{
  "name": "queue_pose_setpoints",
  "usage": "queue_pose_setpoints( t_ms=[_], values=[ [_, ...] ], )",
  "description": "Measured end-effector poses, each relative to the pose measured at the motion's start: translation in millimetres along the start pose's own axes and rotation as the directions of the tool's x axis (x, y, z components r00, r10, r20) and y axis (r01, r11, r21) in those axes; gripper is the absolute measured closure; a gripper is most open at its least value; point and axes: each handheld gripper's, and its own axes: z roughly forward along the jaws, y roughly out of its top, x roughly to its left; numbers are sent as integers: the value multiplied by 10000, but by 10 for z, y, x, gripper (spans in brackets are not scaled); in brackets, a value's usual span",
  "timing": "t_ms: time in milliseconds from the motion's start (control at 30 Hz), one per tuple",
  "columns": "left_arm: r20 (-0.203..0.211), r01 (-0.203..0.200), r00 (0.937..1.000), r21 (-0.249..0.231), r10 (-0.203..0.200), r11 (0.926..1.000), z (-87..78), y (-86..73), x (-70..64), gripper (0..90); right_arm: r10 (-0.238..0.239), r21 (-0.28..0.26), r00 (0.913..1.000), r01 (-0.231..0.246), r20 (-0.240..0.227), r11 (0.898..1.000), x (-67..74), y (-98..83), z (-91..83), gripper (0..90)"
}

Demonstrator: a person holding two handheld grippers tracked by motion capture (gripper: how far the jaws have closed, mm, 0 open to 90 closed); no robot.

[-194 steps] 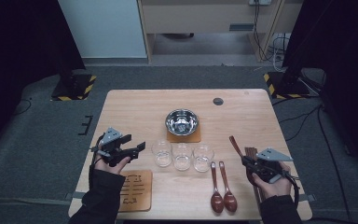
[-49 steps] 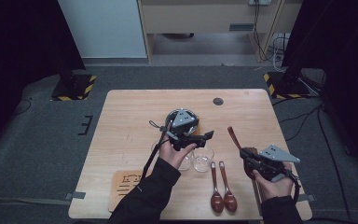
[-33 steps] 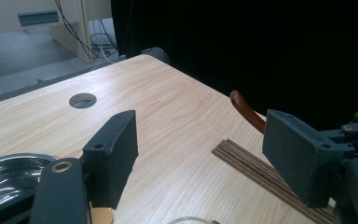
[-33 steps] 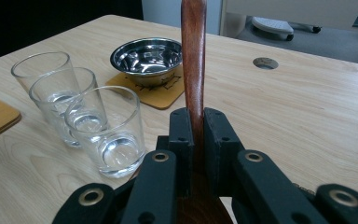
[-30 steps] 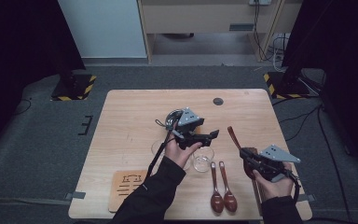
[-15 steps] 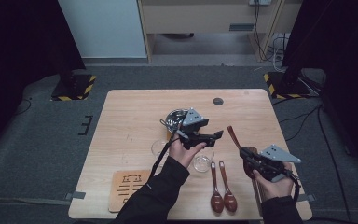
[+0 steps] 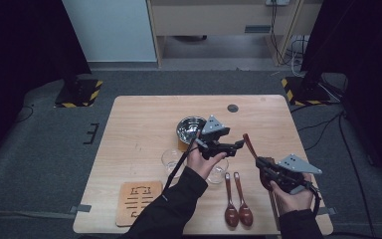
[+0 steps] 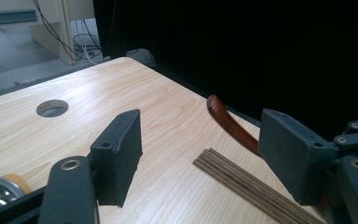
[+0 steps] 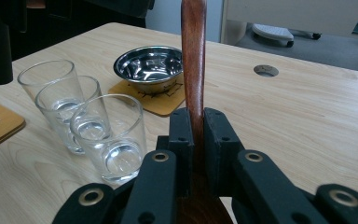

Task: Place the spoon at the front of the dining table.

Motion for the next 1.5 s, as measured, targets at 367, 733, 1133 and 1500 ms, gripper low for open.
queue_pose_setpoints(
  t_ms=[367, 733, 1133, 1500],
  values=[
    [208, 131, 9997, -6, -131, 9999, 85, -19, -31, 330, -17, -110, 10000, 17, -58, 9999, 5, 9, -4, 823],
    [402, 217, 9989, 165, -224, 9996, 190, -35, -111, 394, 18, -198, 10000, -20, -93, 9998, 17, 15, -5, 823],
    [445, 313, 9985, 188, -321, 9993, 215, -44, -149, 483, -26, -234, 9997, 20, -247, 9997, 31, 17, 4, 823],
    [575, 389, 9975, 336, -408, 9987, 260, -64, -195, 558, -62, -310, 9994, 51, -332, 9995, 43, 21, 10, 823]
  ],
)
